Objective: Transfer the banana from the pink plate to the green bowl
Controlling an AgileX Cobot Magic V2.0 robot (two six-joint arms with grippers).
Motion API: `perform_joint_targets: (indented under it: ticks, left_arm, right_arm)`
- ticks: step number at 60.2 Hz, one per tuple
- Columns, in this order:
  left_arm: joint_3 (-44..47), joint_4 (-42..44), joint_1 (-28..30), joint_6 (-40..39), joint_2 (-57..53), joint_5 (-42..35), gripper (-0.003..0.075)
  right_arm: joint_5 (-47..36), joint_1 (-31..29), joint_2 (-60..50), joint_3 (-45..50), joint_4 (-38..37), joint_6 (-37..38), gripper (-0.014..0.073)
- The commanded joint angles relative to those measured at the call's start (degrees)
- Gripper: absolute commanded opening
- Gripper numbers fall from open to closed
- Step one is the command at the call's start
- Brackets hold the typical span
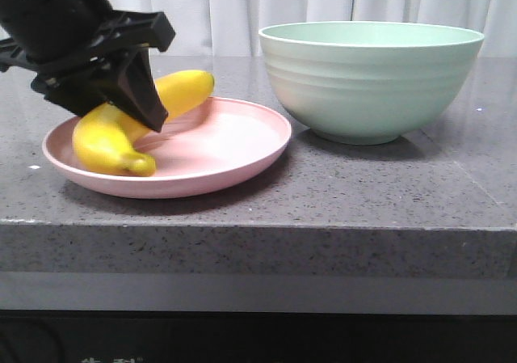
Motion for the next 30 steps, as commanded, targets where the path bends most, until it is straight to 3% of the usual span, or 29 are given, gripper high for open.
perform_joint_targets:
  ticks: [1,9,20,30]
  left_arm:
    - [-2.35,-0.49,-1.07,0.47,-5.24,-3.43,0.008]
    - [-2.2,-0.49,-4.39,3.53,-10.57,-0.4,0.0079]
    - [0.09,-0.49,-11.56,3.84,-19.38,0.38,0.0079]
    - [3.29,-0.7,-18.21,3.84,-26.21,-0.36,0.0079]
  right_arm:
    - [-2.98,-0.26,1.01,-2.27,0.58,-0.47,0.0591]
    - [2.05,-0.26,2.87,-4.0,7.27,-0.47,0.0591]
    - [7.9,-0.26,10.49,-7.84,23.17,-0.52,0.0591]
    - [12.67,1.58,17.93,-11.29,42.83,-8.93,0.0591]
